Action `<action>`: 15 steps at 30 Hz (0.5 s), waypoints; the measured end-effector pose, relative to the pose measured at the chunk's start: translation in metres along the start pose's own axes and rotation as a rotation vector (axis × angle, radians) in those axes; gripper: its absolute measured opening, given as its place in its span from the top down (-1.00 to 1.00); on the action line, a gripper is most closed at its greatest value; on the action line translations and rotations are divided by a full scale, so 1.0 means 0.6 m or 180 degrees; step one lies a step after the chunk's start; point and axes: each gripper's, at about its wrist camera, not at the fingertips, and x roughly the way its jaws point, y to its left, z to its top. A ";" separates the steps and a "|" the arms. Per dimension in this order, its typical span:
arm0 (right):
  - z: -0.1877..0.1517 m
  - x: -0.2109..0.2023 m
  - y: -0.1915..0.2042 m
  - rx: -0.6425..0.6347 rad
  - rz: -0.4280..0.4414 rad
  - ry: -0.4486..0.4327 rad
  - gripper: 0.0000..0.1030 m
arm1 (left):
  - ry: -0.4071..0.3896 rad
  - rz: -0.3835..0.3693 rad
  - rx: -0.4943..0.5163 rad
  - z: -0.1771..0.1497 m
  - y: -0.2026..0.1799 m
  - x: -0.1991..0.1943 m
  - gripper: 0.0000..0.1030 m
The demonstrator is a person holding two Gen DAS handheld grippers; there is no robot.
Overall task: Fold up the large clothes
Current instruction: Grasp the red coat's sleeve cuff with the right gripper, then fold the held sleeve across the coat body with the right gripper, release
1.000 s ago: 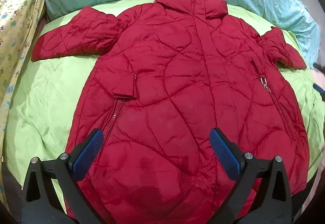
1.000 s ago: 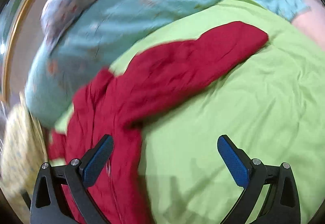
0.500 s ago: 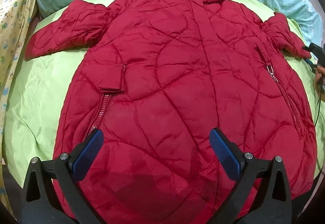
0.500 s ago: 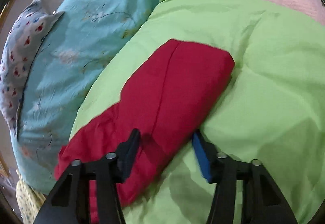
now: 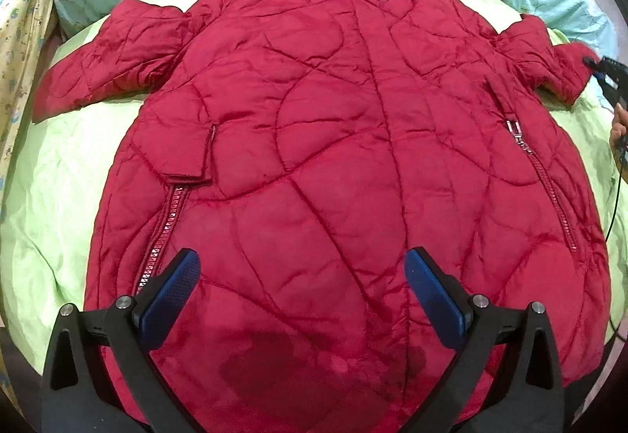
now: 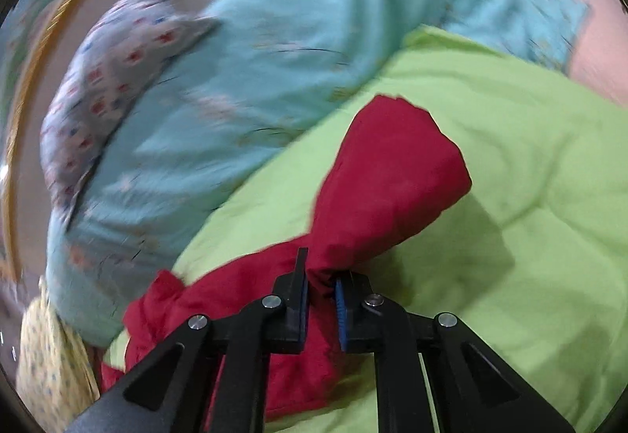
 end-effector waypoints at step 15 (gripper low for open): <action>-0.154 -0.009 0.350 -0.1042 0.1090 0.0496 0.83 | -0.0183 -0.0489 -0.0245 0.005 0.050 -0.034 -1.00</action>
